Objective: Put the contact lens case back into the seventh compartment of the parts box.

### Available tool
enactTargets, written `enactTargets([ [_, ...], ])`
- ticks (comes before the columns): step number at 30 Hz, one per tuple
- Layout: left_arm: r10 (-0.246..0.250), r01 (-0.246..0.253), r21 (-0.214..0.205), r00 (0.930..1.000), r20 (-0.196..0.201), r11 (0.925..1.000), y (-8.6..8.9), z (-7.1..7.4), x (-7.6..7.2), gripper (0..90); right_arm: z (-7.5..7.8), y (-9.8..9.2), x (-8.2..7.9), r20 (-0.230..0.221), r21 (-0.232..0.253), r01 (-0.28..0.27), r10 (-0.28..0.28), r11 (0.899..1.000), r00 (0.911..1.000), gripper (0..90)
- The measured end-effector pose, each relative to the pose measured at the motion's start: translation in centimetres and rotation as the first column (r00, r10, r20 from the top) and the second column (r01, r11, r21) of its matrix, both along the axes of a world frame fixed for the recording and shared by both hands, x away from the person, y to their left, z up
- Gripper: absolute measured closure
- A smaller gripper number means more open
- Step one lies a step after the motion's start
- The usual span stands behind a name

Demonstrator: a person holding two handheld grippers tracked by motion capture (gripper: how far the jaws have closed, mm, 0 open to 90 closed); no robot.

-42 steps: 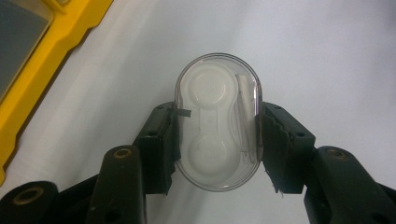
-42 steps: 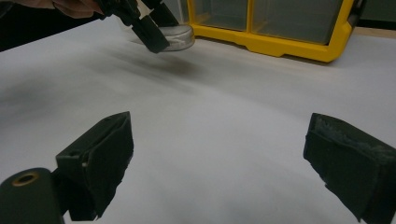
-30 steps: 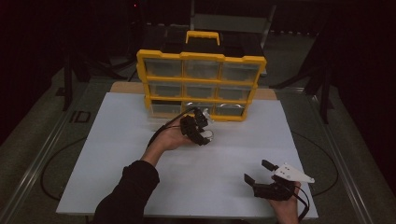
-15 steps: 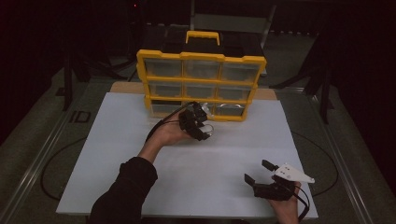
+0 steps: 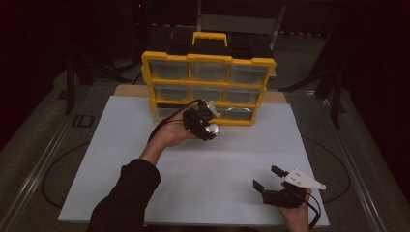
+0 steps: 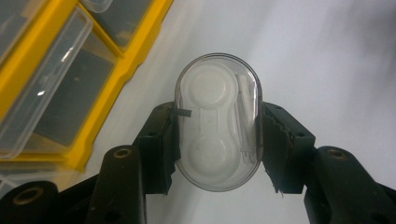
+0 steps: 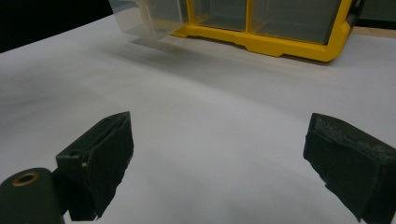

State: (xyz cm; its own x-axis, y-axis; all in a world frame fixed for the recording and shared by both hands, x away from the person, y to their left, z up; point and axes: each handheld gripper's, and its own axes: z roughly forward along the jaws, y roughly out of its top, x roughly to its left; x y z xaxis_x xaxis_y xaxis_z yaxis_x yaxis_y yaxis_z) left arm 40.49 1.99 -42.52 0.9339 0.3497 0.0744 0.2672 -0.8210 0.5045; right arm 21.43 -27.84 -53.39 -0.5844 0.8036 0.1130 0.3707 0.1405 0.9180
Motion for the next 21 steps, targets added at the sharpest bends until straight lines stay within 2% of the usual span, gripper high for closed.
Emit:
enactTargets([
  [5,0.012,-0.012,-0.008,0.9999,0.011,0.9999,0.5,0.5,0.3,50.0,0.0,0.0,0.0,-0.001,0.000,0.001,-0.001,1.000,1.0000,8.3],
  [10,0.020,-0.020,0.005,0.9995,0.023,0.9998,1.1,0.8,0.6,50.0,0.0,0.0,0.0,-0.001,0.002,0.003,-0.003,1.000,1.0000,8.3],
  [21,0.052,-0.052,-0.012,0.9974,0.049,0.9986,2.5,1.5,0.9,50.0,0.0,0.0,0.0,-0.002,0.000,0.004,-0.004,1.000,1.0000,8.3],
])
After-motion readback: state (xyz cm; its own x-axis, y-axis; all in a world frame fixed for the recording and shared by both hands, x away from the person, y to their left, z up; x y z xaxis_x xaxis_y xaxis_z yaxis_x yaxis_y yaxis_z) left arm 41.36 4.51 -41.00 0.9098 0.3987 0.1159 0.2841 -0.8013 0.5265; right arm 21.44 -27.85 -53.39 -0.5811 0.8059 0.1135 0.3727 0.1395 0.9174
